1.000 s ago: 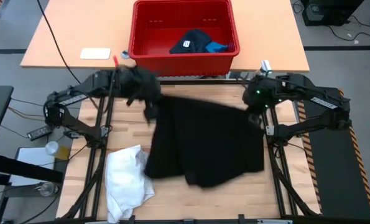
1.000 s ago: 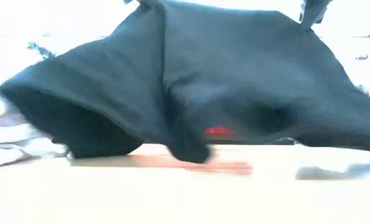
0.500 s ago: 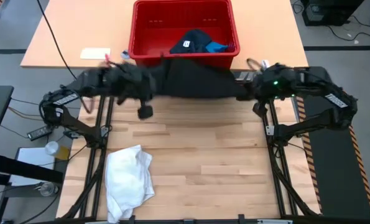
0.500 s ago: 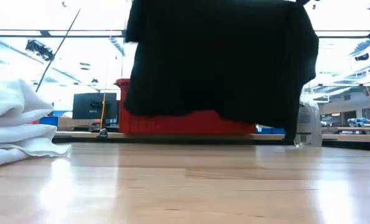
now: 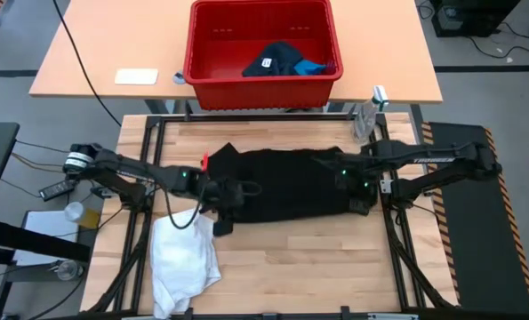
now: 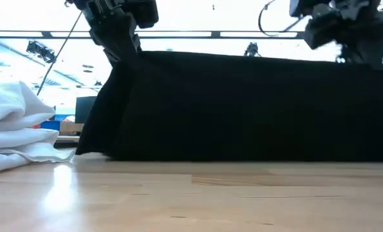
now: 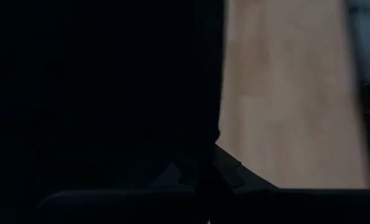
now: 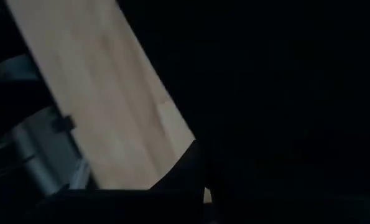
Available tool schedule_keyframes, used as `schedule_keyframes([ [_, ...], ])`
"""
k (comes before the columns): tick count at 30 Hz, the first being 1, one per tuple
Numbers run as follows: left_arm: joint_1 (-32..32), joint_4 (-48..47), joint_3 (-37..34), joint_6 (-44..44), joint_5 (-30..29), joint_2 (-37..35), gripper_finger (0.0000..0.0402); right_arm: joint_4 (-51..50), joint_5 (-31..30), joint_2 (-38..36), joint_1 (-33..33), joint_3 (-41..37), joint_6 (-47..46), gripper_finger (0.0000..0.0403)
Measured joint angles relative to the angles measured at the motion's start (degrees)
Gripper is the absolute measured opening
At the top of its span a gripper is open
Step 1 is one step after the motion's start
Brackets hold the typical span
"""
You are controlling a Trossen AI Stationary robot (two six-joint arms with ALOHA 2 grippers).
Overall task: Fold Laundry from Bin
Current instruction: Fold the black shirt
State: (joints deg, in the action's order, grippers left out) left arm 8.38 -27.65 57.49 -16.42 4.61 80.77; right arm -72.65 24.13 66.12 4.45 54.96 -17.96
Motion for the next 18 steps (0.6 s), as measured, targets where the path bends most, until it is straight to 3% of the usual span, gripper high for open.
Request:
schedule_keyframes([
  [5, 2.2, 8.4, -3.1, -5.0, 3.4, 0.0, 0.0040, 3.2, 4.6, 0.0, -2.8, -3.2, 0.3, 0.0079],
  [10, 2.8, 7.7, 1.3, -5.4, 6.5, 0.0, 0.0143, 1.3, 5.2, 0.0, -4.3, 0.6, -0.5, 0.0172],
  [14, 1.5, 3.3, 7.0, -4.1, 10.2, -0.8, 0.0219, -1.3, 4.3, 0.0, -4.3, 6.5, -2.0, 0.0228],
  [18, -0.7, -8.7, 11.6, -1.6, 8.7, -1.3, 0.0251, -1.2, -3.6, -0.1, -4.3, 11.6, -4.3, 0.0248],
])
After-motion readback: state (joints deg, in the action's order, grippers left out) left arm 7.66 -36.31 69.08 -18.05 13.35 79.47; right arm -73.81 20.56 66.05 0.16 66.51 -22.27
